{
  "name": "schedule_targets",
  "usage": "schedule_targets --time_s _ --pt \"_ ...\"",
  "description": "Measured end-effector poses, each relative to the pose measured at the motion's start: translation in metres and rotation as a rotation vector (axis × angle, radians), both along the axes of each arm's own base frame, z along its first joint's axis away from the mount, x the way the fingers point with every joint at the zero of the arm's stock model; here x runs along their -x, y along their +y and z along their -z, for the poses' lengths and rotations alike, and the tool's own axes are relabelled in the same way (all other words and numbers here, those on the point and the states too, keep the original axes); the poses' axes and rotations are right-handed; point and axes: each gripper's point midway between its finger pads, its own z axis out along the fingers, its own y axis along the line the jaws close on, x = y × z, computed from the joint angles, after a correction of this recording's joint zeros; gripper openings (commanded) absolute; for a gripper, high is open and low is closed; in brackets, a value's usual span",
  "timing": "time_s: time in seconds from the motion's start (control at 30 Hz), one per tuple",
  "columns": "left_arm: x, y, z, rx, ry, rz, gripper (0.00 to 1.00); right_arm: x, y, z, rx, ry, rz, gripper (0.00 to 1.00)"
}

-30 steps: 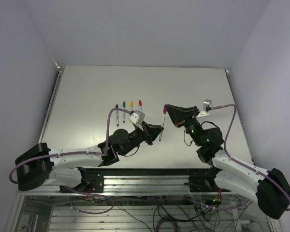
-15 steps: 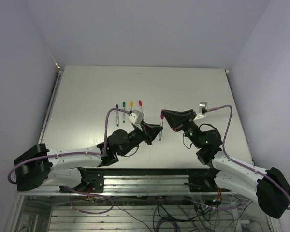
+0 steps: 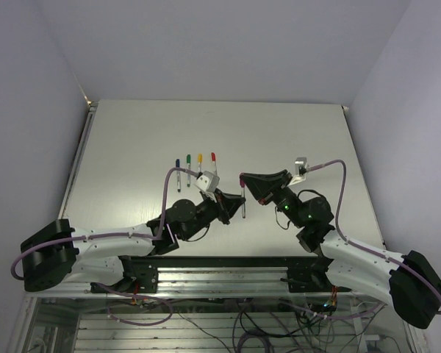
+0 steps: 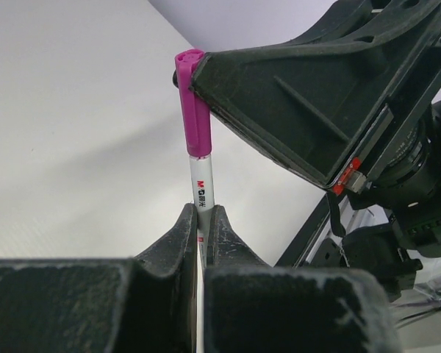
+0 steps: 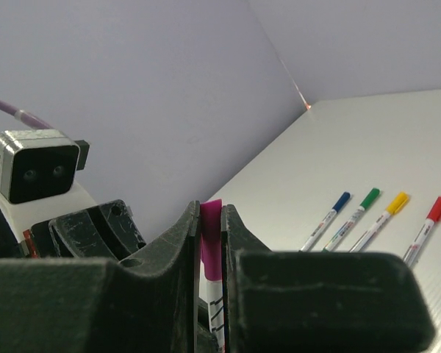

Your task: Insert the pens into the pen caps

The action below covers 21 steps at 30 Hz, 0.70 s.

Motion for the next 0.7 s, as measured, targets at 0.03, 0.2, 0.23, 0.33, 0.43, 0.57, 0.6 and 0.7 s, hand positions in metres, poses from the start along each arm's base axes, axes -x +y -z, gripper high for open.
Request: schedule_targets --time_s 0.03,0.2,0.23,0.33,0.43,0.57,0.6,0.7 --pt "0.000 0.001 0.002 -0.006 0.002 -0.001 0.07 0.001 0.001 0.002 0.005 0.005 -0.001 0.00" --pt "0.003 0.008 0.013 -0.028 0.008 -0.004 0.07 0.005 0.002 0.016 0.017 0.034 0.008 0.00" --pt "0.004 0.008 0.014 -0.030 0.008 -0.005 0.07 0.005 0.002 0.018 0.018 0.038 0.011 0.00" --pt "0.003 0.010 0.014 -0.032 0.003 -0.010 0.07 0.006 0.002 0.020 0.014 0.047 0.021 0.00" --pt "0.003 0.011 0.013 -0.032 0.002 -0.012 0.07 0.006 0.003 0.021 0.010 0.049 0.026 0.00" --pt "0.002 0.011 0.015 -0.036 0.005 -0.015 0.07 0.004 0.006 0.021 0.011 0.052 0.031 0.00" --pt "0.001 0.012 0.015 -0.037 0.006 -0.019 0.07 0.004 0.007 0.021 0.014 0.052 0.033 0.00" --pt "-0.002 0.014 0.015 -0.034 0.009 -0.038 0.07 0.000 0.010 0.017 0.031 0.047 0.044 0.00"
